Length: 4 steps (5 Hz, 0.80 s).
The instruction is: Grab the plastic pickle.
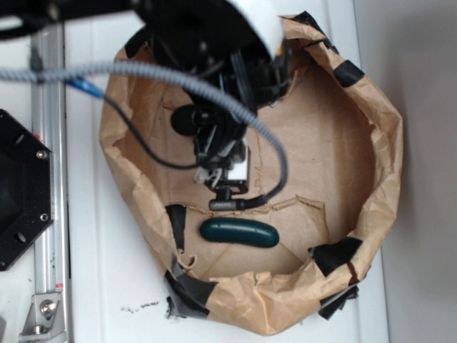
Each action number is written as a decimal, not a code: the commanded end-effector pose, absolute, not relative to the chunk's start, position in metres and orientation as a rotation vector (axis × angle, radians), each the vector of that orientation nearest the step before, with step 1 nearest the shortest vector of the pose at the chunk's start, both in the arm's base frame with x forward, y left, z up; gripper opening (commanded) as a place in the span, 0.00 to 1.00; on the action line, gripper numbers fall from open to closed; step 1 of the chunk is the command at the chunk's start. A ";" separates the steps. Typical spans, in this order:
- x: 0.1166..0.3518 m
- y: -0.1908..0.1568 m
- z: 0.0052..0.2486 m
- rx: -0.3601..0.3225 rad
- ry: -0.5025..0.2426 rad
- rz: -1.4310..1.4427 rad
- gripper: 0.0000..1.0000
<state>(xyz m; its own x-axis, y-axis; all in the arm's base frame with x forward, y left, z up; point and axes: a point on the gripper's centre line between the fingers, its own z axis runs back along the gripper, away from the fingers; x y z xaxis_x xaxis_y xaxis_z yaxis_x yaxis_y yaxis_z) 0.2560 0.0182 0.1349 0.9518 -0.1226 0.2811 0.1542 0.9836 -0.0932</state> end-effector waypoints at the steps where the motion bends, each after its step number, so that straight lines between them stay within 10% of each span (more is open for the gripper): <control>1: 0.273 0.004 0.104 -0.070 -0.274 -0.229 1.00; 4: 0.268 -0.036 0.060 -0.089 -0.254 -0.399 1.00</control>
<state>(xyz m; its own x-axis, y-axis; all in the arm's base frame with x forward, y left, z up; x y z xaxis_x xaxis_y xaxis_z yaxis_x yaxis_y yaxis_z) 0.2642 -0.0297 0.0496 0.9139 -0.3393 0.2228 0.3594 0.9315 -0.0555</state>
